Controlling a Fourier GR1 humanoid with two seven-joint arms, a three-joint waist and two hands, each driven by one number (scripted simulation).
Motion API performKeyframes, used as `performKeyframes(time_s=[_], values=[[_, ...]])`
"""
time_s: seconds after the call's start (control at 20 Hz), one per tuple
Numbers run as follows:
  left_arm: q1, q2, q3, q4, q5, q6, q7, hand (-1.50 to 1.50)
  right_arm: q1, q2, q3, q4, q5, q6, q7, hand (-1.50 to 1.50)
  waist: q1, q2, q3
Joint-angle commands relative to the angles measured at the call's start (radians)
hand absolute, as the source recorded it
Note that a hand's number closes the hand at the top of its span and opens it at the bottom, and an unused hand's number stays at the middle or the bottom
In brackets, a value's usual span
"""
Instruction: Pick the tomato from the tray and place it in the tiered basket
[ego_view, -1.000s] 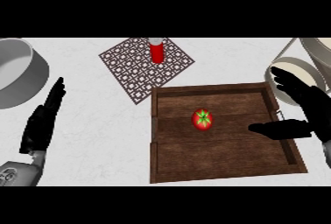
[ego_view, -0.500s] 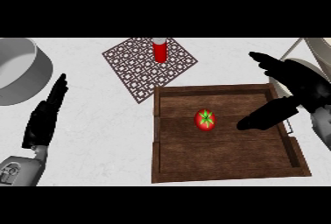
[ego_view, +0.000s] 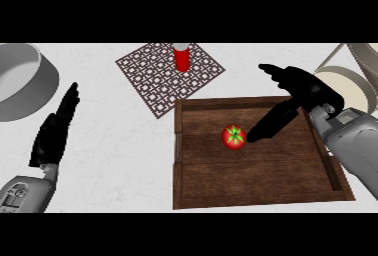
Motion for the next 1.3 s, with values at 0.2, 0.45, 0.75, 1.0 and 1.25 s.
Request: performKeyframes(time_s=[0.2,0.45,0.75,1.0,1.25], values=[[-0.021,-0.010,0.040,0.018,-0.009,-0.021,0.024,0.00,-0.036,0.056,0.020,0.052,0.008,0.098,0.147,-1.50,-0.011,-0.001,0.000],[0.041,-0.043,0.027,-0.009,-0.044,-0.021,-0.013,0.00,0.061,0.102,0.068,-0.016,0.112,0.051,0.142,-1.50,-0.012,-0.003,0.000],[-0.004,-0.015,0.056,-0.081,-0.041,-0.042,0.086,0.00,0.018,0.109,0.105,-0.041,0.185,0.079,0.193,-1.50,-0.010,-0.004,0.001],[0.059,-0.061,0.046,-0.090,-0.080,-0.013,0.044,0.00,0.038,0.115,0.115,-0.049,0.231,0.113,0.184,-1.50,-0.010,-0.004,0.000],[0.081,-0.040,0.073,-0.079,-0.065,-0.068,0.024,0.00,0.048,0.137,0.093,-0.019,0.245,0.122,0.190,-1.50,-0.007,-0.003,0.001]])
